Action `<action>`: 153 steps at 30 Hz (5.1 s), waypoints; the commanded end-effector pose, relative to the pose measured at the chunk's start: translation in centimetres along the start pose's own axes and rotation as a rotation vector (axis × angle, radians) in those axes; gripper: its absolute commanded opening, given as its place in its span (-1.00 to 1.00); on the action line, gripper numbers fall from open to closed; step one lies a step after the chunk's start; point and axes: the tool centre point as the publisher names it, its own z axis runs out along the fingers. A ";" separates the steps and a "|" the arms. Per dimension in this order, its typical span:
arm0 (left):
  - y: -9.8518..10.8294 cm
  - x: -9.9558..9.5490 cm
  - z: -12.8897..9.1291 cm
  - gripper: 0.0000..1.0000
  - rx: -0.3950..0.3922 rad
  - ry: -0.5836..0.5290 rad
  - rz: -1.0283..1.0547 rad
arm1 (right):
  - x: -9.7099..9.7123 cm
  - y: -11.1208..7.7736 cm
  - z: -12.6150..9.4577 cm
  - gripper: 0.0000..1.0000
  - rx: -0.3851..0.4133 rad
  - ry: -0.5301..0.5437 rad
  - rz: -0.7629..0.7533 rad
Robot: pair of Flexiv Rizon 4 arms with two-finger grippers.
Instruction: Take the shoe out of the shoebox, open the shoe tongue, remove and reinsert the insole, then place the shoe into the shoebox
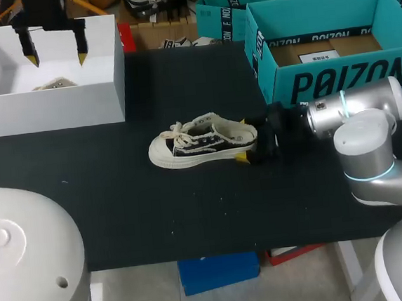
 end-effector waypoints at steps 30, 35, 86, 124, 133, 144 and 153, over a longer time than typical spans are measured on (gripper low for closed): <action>7.6 28.5 8.5 1.00 0.015 -0.416 0.041 | -0.1 0.0 0.3 -1.00 0.001 0.000 0.001; 7.0 29.7 10.0 1.00 0.005 -0.441 0.019 | -0.1 0.0 0.3 -1.00 0.001 0.000 0.001; 7.1 28.7 13.5 -1.00 0.025 -0.521 0.015 | -0.1 0.0 0.3 -1.00 0.001 0.000 0.001; 6.0 19.6 12.9 -1.00 -0.007 -0.172 -0.083 | -0.1 0.0 0.3 -1.00 0.001 0.000 0.001; 6.3 17.9 14.6 -1.00 -0.031 -0.059 -0.098 | -0.1 0.0 0.3 -1.00 0.001 0.000 0.001; 6.8 16.9 15.8 1.00 0.002 0.047 -0.044 | -0.1 0.0 0.3 -1.00 0.001 0.000 0.001; 7.1 16.3 16.1 1.00 -0.008 0.076 -0.033 | -0.1 0.0 0.3 -1.00 0.001 0.000 0.001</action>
